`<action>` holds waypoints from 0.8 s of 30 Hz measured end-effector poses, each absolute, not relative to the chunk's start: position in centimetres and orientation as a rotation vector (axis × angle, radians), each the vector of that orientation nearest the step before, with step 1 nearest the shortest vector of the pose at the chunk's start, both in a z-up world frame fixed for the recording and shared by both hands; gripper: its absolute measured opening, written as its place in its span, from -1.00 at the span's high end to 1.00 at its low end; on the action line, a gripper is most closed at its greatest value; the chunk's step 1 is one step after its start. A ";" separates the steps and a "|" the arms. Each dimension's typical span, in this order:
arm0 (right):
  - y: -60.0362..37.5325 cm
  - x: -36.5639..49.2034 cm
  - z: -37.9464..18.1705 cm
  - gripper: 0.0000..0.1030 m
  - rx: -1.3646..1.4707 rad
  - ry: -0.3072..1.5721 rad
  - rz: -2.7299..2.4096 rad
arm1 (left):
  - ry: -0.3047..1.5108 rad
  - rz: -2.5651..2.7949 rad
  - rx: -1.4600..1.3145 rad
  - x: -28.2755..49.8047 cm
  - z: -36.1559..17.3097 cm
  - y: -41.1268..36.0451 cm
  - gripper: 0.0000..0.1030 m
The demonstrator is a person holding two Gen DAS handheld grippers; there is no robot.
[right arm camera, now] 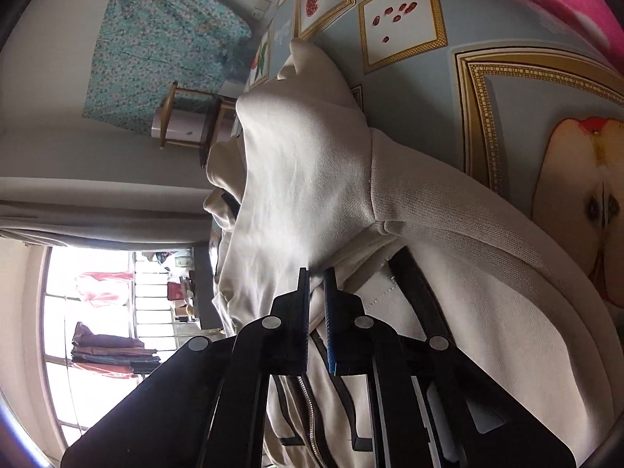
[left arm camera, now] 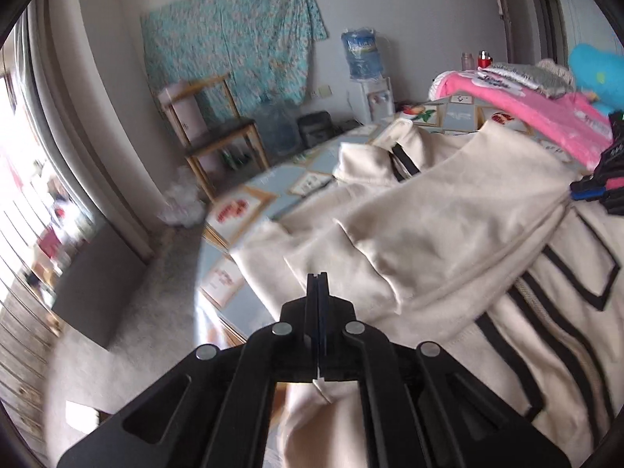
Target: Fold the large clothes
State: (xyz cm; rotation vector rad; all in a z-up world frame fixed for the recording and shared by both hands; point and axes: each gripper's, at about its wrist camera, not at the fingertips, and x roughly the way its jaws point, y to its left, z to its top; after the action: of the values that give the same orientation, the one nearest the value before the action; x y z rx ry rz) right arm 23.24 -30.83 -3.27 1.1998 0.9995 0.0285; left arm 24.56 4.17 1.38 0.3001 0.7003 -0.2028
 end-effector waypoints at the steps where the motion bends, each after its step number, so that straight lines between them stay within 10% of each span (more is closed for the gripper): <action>1: -30.9 23.2 -3.3 0.78 1.204 1.003 0.027 | 0.717 -0.224 0.270 24.6 1.0 4.5 0.99; 4: -30.9 23.2 -3.2 0.70 1.196 1.017 0.026 | 0.751 -0.268 0.291 24.6 -0.8 4.0 0.97; 8: -30.5 23.2 -2.7 0.40 1.171 1.029 0.038 | 0.784 -0.309 0.360 25.2 -3.5 2.6 0.42; 18: -30.4 23.3 -1.8 0.38 1.139 1.026 0.058 | 0.815 -0.290 0.553 27.5 -6.0 1.2 0.41; 20: -30.4 23.3 -1.9 0.38 1.140 1.029 0.056 | 0.792 -0.303 0.576 27.5 -6.0 0.9 0.79; 24: -30.4 23.1 -2.0 0.38 1.142 1.033 0.052 | 0.695 -0.270 0.648 26.6 -4.6 0.5 0.87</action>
State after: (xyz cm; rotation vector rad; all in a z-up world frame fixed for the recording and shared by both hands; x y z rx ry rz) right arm 23.06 -30.37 -2.02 1.1416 1.0329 0.0515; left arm 26.55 0.51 -4.64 0.6475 0.6947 -0.2703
